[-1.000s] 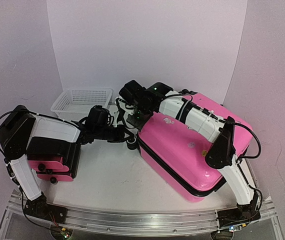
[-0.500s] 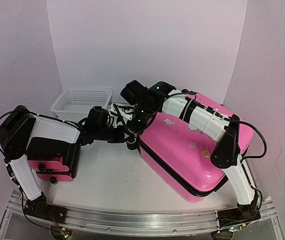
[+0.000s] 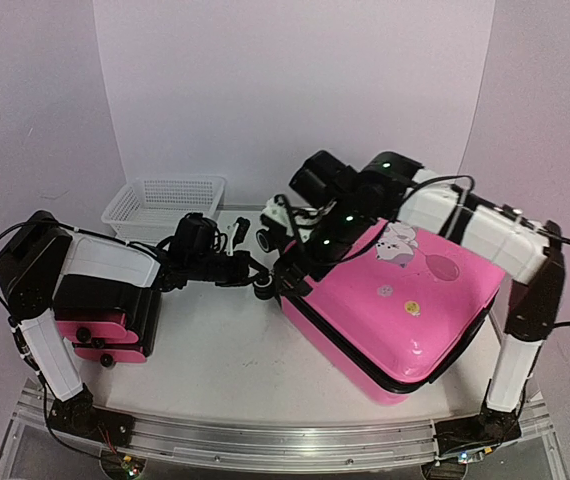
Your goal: Open, take out, and arrange the luggage
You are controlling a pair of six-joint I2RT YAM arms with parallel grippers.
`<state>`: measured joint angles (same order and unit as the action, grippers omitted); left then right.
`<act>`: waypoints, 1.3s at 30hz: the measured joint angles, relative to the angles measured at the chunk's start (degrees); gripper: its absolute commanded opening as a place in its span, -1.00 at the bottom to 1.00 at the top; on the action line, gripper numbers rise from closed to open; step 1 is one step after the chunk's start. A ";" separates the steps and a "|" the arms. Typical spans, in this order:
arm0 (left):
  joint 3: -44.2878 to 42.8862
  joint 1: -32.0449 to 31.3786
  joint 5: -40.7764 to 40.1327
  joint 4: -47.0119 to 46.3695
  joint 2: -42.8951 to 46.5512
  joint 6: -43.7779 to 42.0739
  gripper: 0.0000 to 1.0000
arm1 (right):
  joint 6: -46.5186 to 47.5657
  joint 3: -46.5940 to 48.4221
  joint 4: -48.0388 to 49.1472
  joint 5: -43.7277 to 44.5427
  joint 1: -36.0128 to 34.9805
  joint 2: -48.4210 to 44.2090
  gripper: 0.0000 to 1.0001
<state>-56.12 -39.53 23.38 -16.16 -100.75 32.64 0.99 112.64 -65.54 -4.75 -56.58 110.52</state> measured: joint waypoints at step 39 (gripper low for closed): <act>-0.11 -3.48 -7.02 6.10 2.69 -3.91 -1.00 | -30.88 -30.49 19.91 -22.10 68.32 -17.09 0.92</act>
<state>-56.23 -43.00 16.36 -10.07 -98.06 28.73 -29.89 82.15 -45.63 -26.85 11.75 93.43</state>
